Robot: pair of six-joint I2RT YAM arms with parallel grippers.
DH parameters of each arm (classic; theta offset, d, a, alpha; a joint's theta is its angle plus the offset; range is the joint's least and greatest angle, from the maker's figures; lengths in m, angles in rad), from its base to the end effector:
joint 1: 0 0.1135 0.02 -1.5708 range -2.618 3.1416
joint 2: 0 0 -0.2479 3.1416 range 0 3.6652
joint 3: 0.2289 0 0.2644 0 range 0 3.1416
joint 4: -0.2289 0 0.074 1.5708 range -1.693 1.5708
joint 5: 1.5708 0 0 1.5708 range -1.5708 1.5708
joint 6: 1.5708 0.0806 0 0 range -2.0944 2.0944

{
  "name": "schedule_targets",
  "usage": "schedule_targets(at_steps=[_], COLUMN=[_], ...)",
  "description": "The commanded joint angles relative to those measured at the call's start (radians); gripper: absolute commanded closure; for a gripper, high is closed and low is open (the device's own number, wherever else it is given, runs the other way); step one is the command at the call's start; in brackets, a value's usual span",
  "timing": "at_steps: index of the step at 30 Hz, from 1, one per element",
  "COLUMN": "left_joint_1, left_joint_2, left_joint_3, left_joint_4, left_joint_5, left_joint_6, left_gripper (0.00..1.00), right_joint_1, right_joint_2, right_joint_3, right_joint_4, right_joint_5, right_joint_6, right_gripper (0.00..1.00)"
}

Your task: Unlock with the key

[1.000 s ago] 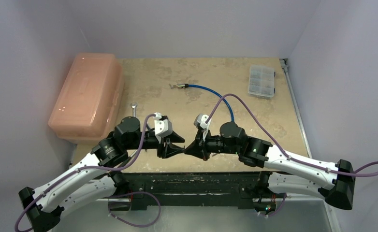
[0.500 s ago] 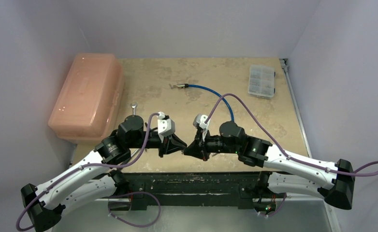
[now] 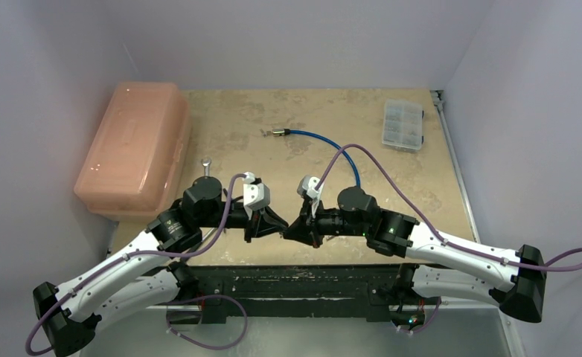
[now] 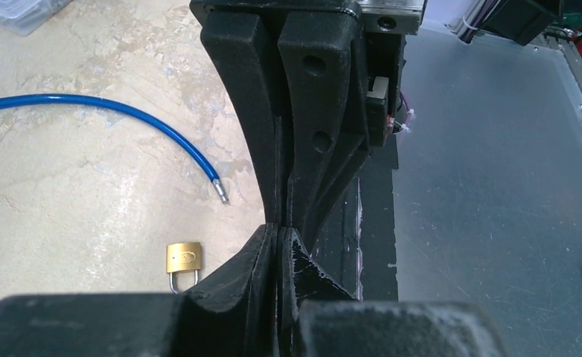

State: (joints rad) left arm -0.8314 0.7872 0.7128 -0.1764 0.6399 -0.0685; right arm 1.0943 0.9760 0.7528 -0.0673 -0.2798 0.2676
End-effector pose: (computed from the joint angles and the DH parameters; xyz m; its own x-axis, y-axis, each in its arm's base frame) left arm 0.1266 -0.2102 0.2954 -0.2341 0.1752 -0.9563 0.9687 0.1254 -0.2141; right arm 0.1135 0.2684 0.2769 -0.3846 -0.1911 -0.9031 -0.9060 0.2657 0.3296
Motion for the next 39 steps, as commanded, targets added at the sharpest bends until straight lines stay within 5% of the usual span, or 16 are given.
schedule_targets(at_steps=[1, 4, 14, 21, 39], left_joint_1=[0.002, 0.001, 0.001, 0.002, 0.000], left_joint_2=[-0.017, -0.040, -0.113, -0.163, -0.117], left_joint_3=[0.035, 0.034, 0.016, -0.073, -0.176], left_joint_4=[0.036, 0.054, 0.158, 0.396, 0.676], left_joint_5=[-0.006, -0.027, -0.164, -0.327, -0.371], left_joint_6=[-0.024, -0.035, -0.144, -0.319, -0.526], left_gripper=[1.00, 1.00, 1.00, 1.00, 1.00], right_joint_1=[0.003, 0.003, 0.004, 0.004, 0.004], right_joint_2=[-0.012, -0.022, -0.124, -0.184, -0.151], right_joint_3=[0.052, 0.047, -0.003, -0.077, -0.077], right_joint_4=[0.039, 0.039, 0.061, 0.157, 0.387], right_joint_5=[0.016, 0.024, 0.058, 0.188, 0.283], right_joint_6=[-0.006, -0.008, 0.017, 0.062, 0.144], right_gripper=[0.87, 0.62, 0.44, 0.15, 0.26])
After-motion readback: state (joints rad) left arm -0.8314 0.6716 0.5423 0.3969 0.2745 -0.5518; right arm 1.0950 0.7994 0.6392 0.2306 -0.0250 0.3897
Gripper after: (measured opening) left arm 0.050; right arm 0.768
